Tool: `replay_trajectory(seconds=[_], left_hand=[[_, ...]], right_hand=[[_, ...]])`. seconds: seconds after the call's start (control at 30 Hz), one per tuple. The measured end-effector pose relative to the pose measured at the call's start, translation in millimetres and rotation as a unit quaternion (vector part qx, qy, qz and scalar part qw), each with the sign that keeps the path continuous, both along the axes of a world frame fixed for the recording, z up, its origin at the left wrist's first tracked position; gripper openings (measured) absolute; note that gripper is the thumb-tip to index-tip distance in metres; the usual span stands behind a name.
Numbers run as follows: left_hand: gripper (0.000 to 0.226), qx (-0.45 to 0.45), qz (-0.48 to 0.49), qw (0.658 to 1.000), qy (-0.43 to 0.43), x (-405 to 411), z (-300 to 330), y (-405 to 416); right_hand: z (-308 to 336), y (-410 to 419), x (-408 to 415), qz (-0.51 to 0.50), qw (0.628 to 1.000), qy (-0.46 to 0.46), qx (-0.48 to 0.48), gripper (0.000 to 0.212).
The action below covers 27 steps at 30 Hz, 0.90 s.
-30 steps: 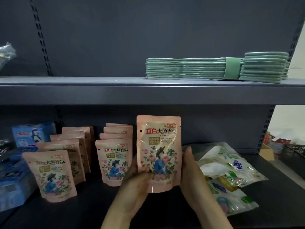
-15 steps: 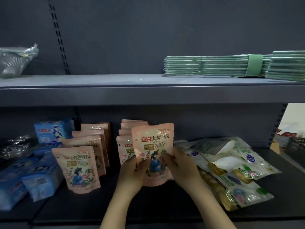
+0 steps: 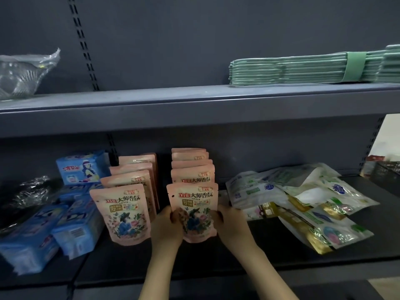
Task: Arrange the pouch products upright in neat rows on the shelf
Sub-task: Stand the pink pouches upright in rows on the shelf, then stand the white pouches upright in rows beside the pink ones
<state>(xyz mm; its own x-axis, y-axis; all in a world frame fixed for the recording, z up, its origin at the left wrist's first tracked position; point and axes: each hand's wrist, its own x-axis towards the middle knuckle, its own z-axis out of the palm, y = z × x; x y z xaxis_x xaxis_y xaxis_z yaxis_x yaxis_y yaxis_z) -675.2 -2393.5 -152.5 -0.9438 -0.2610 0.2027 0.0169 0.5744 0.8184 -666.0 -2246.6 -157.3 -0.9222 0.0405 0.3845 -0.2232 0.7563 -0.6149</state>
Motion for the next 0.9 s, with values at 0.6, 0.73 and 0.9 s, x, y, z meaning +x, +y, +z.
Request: replay_trajectory(seconds=[0.6,0.73,0.9], left_hand=[[0.024,0.000,-0.063,0.997,-0.041,8.5,11.5,-8.9],[0.031,-0.015,-0.050,0.999,-0.011,11.5,24.4,-13.8],[0.049,0.037,-0.046,0.995,0.075,24.4,60.0,-17.2]], right_hand=[[3.7,-4.4,6.8,-0.036,0.997,-0.071,-0.019,0.021],[9.2,1.4,13.1,-0.053,0.996,-0.075,0.009,0.021],[29.9,13.1,24.2,-0.081,0.995,-0.057,0.017,0.027]])
